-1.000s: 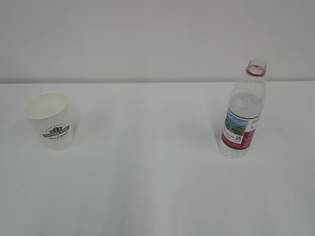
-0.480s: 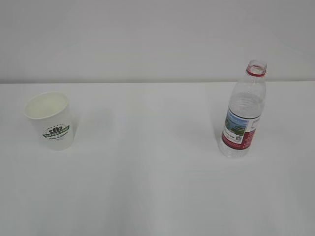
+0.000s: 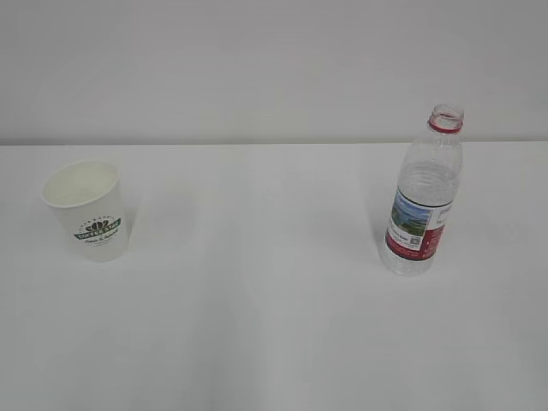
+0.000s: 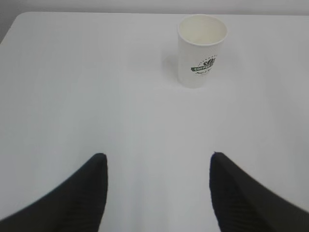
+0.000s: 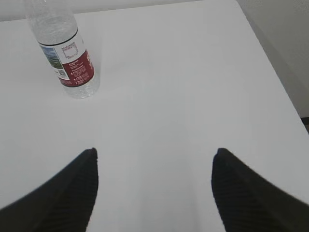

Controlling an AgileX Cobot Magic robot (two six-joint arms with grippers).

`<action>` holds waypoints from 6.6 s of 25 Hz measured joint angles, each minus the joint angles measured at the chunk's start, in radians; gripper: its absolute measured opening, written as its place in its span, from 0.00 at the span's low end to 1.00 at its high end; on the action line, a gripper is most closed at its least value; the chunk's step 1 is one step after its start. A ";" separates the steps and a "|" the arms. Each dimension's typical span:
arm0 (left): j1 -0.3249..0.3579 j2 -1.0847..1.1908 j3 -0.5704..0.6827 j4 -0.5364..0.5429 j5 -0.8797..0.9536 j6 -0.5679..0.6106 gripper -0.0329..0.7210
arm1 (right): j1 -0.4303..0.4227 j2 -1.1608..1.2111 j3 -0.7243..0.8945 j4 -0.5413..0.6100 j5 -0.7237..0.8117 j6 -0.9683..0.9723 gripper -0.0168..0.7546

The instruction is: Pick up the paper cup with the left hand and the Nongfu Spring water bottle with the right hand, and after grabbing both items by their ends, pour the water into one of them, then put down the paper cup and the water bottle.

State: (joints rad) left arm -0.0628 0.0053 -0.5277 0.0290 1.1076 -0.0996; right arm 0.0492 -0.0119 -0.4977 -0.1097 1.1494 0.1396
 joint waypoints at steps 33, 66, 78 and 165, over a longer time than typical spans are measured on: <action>0.000 0.239 -0.178 0.034 -0.186 0.000 0.68 | 0.000 0.192 -0.233 0.083 -0.167 0.000 0.74; -0.001 0.628 -0.243 0.139 -0.613 0.000 0.68 | 0.000 0.650 -0.309 0.120 -0.777 -0.105 0.74; -0.001 0.767 -0.243 0.141 -0.811 0.000 0.68 | 0.000 0.793 -0.309 0.118 -0.885 -0.107 0.73; -0.079 1.518 0.408 0.099 -2.232 -0.013 0.63 | 0.083 1.363 0.459 0.038 -2.255 -0.002 0.74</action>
State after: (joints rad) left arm -0.1420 1.5229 -0.1201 0.1285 -1.1245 -0.1121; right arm 0.1319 1.3507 -0.0383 -0.0717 -1.1058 0.1376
